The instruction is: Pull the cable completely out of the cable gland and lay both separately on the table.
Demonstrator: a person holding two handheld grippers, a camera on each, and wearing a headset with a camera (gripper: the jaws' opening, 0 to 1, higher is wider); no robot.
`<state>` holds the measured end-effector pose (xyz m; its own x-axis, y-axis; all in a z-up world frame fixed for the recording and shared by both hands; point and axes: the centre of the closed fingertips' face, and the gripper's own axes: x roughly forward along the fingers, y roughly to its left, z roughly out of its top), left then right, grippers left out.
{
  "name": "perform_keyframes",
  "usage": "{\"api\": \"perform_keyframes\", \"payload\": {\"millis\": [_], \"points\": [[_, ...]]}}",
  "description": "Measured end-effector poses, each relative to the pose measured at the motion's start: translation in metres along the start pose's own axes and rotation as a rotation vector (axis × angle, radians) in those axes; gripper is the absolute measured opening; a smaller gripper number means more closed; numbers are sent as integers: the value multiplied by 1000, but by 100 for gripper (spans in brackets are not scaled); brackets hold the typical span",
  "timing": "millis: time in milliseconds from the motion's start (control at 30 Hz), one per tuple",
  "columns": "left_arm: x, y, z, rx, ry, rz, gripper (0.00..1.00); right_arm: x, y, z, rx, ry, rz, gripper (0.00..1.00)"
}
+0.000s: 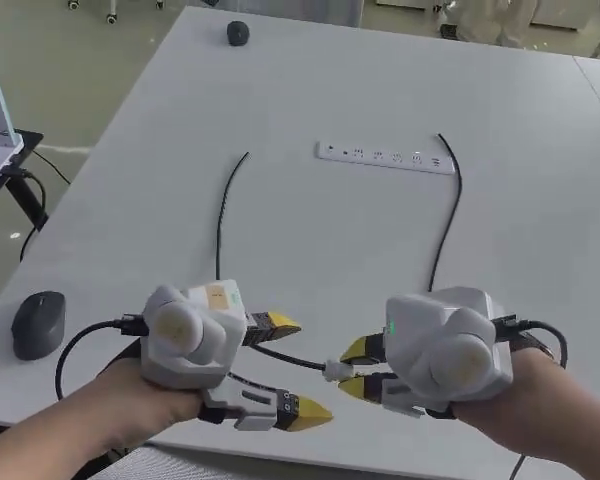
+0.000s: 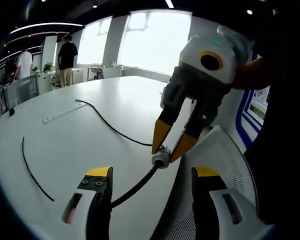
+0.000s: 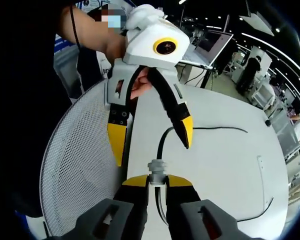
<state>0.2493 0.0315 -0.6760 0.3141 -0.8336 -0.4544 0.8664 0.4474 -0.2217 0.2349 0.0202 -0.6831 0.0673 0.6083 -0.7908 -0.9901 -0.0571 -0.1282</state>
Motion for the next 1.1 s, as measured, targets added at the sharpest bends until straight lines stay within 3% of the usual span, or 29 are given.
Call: {"api": "perform_keyframes", "payload": {"millis": [133,267,567,733,833,900,1100], "points": [[0,0,6,-31,-36,-17,56,-1,-1,-1,-11,0,-6,7],[0,-4,8,-12,-48,-37,46,-4,-1,3,-12,-17,-4,7],[1,-7,10,-23,-61,-53,39,-3,1,10,-30,-24,6,7],[0,-12,11,-35,-71,-87,22,-5,2,9,-35,-24,7,7],[1,-18,12,-28,-77,-112,18,-5,3,9,-44,-23,11,7],[2,-20,13,-4,-80,-118,17,-5,4,9,-45,-24,18,7],[3,-19,16,-14,-89,-133,17,-8,4,8,-63,-33,19,7]]}}
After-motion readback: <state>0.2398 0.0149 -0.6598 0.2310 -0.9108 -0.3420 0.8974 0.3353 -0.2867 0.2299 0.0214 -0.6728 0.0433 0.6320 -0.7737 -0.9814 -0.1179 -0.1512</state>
